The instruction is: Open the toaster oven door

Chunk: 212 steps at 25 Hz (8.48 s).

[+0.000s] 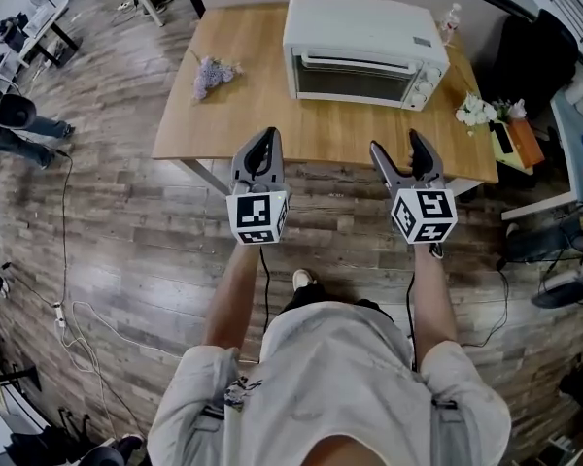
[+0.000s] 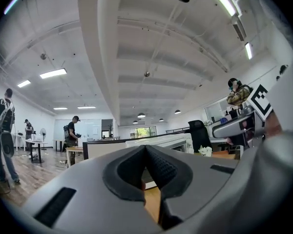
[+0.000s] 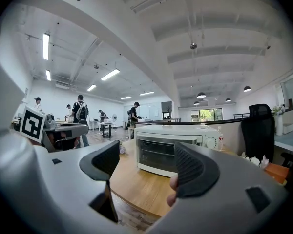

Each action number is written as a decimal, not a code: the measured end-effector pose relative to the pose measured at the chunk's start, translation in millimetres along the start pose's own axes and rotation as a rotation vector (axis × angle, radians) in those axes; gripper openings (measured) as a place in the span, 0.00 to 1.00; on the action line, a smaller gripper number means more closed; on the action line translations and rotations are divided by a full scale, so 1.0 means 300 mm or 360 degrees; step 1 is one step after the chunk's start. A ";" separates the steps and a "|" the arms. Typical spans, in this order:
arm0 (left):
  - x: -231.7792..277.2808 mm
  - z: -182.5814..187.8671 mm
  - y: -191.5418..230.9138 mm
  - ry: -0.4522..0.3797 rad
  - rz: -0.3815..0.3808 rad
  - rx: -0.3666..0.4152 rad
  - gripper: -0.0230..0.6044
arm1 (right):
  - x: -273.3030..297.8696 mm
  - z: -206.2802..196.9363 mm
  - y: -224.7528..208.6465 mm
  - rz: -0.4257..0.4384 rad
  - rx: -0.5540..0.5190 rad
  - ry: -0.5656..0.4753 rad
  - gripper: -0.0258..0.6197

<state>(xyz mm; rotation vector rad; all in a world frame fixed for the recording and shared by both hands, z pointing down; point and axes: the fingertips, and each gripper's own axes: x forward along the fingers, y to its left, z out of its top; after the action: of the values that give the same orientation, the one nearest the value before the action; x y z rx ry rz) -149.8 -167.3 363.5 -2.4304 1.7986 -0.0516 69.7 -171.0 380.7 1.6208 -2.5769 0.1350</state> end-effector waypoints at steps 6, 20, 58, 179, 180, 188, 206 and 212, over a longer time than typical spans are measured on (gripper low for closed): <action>0.034 0.004 0.040 -0.0031 -0.0072 -0.0004 0.06 | 0.043 0.021 0.042 -0.0050 -0.0001 -0.0036 0.60; 0.186 -0.038 0.038 -0.0047 -0.0123 -0.0010 0.06 | 0.128 0.007 -0.071 -0.0113 -0.0056 -0.0024 0.60; 0.556 -0.161 -0.014 0.0143 -0.0064 0.0003 0.06 | 0.536 -0.075 -0.256 0.0273 -0.0901 0.0454 0.57; 0.238 -0.231 -0.045 0.0167 -0.0158 -0.0116 0.06 | 0.228 -0.623 -0.090 0.0255 -0.1874 0.1108 0.19; 0.237 -0.234 -0.049 0.0169 -0.0160 -0.0119 0.06 | 0.225 -0.631 -0.088 0.0253 -0.1877 0.1103 0.19; 0.242 -0.247 -0.074 0.0181 -0.0193 -0.0113 0.06 | 0.186 -0.747 -0.058 0.0303 -0.1874 0.1105 0.39; 0.232 -0.292 -0.103 0.0239 -0.0214 -0.0109 0.06 | 0.157 -0.886 -0.031 0.0287 -0.1889 0.1136 0.57; 0.226 -0.318 -0.107 0.0273 -0.0205 -0.0100 0.06 | 0.159 -0.941 -0.034 0.0225 -0.1928 0.1121 0.60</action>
<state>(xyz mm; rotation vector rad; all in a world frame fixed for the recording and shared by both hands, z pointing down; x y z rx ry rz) -108.6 -229.9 459.0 -2.6576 1.7301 -0.2248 67.5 -182.8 667.0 0.7167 -1.5927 -0.6060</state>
